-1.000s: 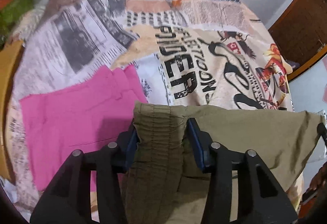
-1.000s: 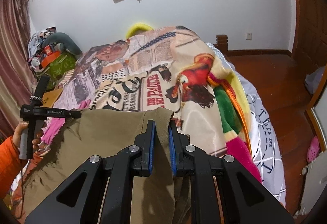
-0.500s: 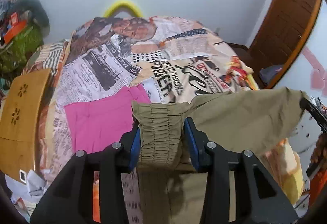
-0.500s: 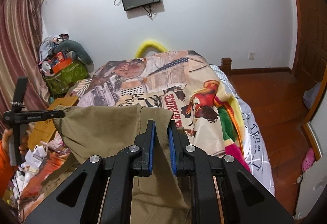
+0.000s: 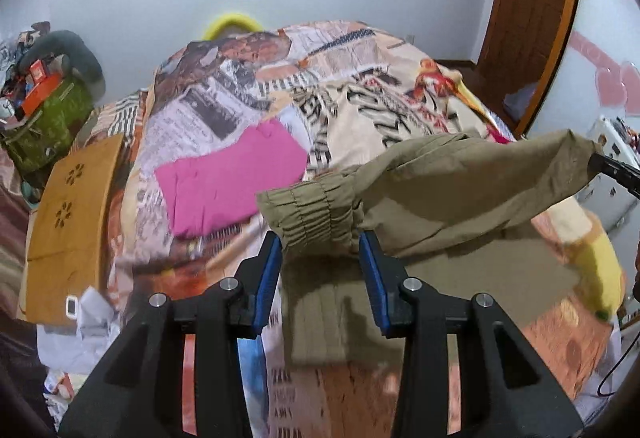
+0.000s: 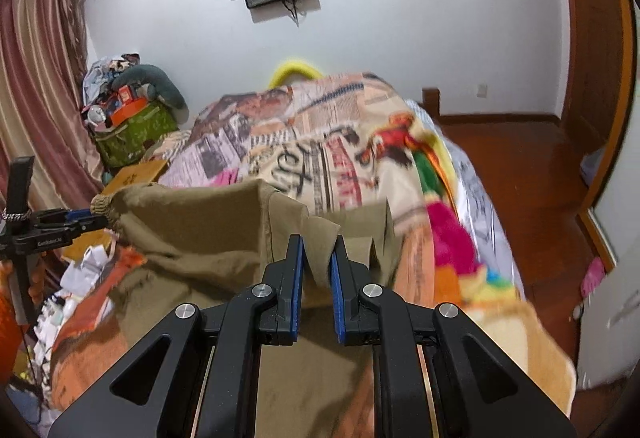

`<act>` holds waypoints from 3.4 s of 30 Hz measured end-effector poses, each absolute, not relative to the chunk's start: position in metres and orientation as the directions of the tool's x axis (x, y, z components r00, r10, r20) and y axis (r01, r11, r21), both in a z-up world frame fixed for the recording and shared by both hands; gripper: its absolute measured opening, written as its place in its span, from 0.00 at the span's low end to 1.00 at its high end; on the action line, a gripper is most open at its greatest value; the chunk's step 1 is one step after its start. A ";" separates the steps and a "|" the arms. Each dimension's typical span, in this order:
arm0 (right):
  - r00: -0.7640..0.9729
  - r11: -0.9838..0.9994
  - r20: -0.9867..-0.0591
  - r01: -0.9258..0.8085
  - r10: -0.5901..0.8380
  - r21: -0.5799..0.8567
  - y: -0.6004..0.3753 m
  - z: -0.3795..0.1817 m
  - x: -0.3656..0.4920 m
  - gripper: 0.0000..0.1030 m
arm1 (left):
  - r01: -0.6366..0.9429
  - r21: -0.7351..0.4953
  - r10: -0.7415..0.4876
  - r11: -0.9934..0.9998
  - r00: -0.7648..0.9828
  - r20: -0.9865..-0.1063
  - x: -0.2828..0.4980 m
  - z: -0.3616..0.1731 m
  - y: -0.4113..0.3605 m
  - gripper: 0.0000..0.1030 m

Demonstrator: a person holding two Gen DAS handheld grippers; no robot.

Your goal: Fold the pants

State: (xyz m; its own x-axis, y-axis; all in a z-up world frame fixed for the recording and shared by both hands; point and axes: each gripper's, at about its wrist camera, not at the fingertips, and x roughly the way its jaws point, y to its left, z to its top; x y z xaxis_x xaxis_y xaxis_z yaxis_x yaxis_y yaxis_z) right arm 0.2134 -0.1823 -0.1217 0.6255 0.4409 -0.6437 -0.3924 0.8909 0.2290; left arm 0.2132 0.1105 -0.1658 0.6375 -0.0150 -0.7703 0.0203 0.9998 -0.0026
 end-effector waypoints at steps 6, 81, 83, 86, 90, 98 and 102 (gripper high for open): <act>0.575 0.906 -0.708 -0.349 0.409 0.240 -0.193 -0.157 0.186 0.11 | 0.002 -0.067 -0.055 0.998 0.598 -0.799 0.179 -0.182 0.119 0.39; 0.520 0.933 -0.784 -0.293 0.340 0.210 -0.168 -0.190 0.306 0.54 | -0.175 -0.058 0.043 0.983 0.524 -0.850 0.310 -0.223 0.168 0.87; 0.512 0.931 -0.786 -0.291 0.347 0.221 -0.167 -0.198 0.319 0.54 | -0.161 -0.053 0.037 0.985 0.511 -0.859 0.319 -0.230 0.166 0.87; 0.497 0.930 -0.793 -0.279 0.353 0.239 -0.165 -0.210 0.340 0.54 | -0.136 -0.063 0.013 0.989 0.497 -0.868 0.327 -0.241 0.163 0.87; 0.484 0.920 -0.789 -0.293 0.378 0.261 -0.160 -0.222 0.363 0.54 | -0.101 -0.048 0.007 0.994 0.486 -0.874 0.334 -0.252 0.155 0.87; 0.438 0.915 -0.817 -0.314 0.375 0.251 -0.144 -0.252 0.395 0.49 | -0.068 -0.040 -0.007 0.997 0.429 -0.903 0.341 -0.286 0.147 0.87; 0.423 0.913 -0.823 -0.318 0.378 0.256 -0.142 -0.265 0.398 0.48 | -0.069 -0.062 -0.029 0.996 0.411 -0.911 0.339 -0.300 0.148 0.87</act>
